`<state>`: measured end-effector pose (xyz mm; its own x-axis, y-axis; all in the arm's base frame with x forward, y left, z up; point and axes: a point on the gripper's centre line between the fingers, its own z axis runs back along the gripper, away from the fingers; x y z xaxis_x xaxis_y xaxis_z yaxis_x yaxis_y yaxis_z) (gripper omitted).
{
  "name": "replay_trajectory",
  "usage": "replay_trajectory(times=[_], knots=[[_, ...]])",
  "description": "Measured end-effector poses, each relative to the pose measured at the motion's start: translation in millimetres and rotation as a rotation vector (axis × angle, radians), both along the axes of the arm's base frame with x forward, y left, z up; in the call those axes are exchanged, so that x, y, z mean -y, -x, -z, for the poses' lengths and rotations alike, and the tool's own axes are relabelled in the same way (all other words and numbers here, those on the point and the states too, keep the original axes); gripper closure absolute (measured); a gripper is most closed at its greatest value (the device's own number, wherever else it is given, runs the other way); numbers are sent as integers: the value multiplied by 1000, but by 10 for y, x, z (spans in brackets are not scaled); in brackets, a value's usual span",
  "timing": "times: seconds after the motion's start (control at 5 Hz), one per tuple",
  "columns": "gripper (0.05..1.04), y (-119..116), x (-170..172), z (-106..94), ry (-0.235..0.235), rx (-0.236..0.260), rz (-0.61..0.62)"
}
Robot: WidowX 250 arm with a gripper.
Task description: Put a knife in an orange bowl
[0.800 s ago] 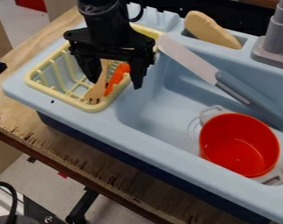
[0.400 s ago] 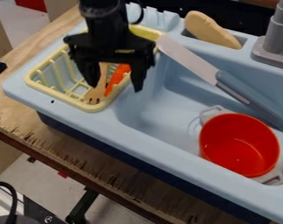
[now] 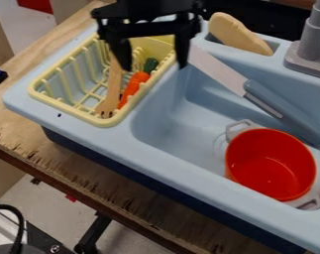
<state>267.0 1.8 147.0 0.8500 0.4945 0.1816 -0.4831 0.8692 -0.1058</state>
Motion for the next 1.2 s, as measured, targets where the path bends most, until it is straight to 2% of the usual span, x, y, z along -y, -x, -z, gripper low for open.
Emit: replay_trajectory(times=[0.2,0.4,0.6,0.8,1.0,1.2], knots=[[83,-82,250,15,72,37,-44],[83,-190,445,68,196,71,-144],[83,-284,615,198,223,50,-206],[83,-390,762,350,219,59,-217],[83,-464,850,470,225,122,-206],[83,-500,906,538,267,170,-226]])
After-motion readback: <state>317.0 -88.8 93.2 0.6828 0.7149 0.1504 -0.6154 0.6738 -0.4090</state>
